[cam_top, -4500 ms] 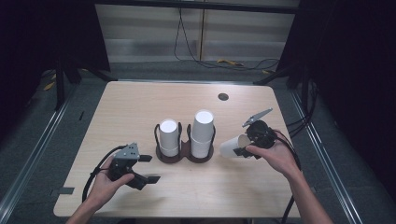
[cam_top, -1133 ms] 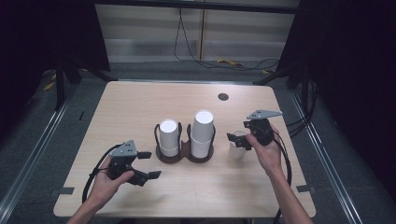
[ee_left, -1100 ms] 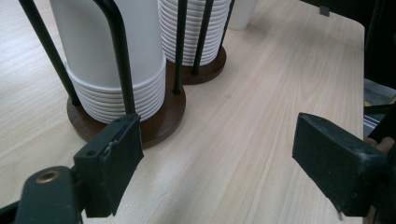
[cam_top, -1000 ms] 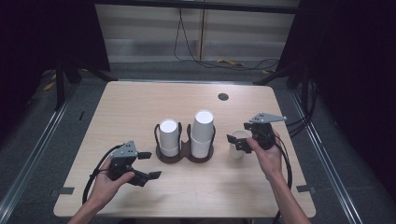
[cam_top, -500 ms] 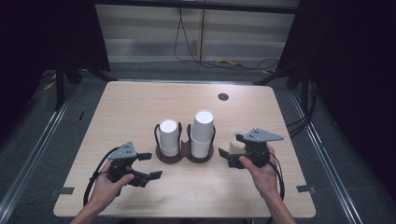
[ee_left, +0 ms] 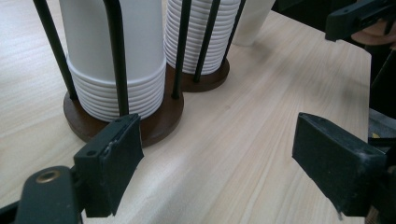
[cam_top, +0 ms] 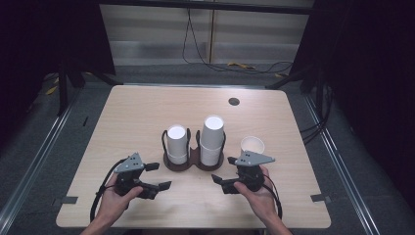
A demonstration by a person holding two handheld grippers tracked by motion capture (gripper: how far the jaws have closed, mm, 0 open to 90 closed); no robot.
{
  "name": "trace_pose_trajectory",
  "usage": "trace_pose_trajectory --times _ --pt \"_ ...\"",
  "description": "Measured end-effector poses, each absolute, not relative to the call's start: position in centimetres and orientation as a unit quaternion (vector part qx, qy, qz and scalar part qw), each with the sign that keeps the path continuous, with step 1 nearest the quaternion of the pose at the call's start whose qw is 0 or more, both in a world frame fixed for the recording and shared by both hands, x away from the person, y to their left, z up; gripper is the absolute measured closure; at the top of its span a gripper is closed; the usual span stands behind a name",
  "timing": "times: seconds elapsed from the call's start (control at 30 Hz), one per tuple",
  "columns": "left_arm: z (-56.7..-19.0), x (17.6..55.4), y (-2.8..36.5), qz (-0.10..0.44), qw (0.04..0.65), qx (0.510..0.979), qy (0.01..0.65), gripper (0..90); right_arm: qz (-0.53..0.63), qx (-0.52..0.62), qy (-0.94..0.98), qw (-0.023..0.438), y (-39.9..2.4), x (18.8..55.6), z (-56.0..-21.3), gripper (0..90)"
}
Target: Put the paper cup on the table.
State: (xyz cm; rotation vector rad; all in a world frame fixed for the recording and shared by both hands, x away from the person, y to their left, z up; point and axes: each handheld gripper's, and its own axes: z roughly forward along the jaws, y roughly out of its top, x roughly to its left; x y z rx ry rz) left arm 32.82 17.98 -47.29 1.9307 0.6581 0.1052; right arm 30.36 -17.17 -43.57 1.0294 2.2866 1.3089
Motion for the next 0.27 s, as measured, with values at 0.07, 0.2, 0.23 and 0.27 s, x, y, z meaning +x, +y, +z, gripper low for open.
trace_pose_trajectory --times 0.07,0.2,0.23,0.27 --pt "-47.5 32.4 18.2 0.060 0.516 0.809 0.275 16.0 0.452 0.364 0.802 0.143 -16.7 30.5 -44.6 16.4" --pt "-47.9 32.5 18.5 0.041 0.519 0.803 0.291 16.1 0.454 0.359 0.805 0.128 -16.6 30.7 -45.2 15.3" --pt "-48.0 32.5 18.4 0.053 0.513 0.806 0.292 16.1 0.454 0.361 0.804 0.130 -16.6 30.8 -45.4 15.1" --pt "-48.0 32.4 18.4 0.057 0.513 0.804 0.294 16.0 0.449 0.361 0.807 0.128 -16.5 30.9 -45.8 14.7"
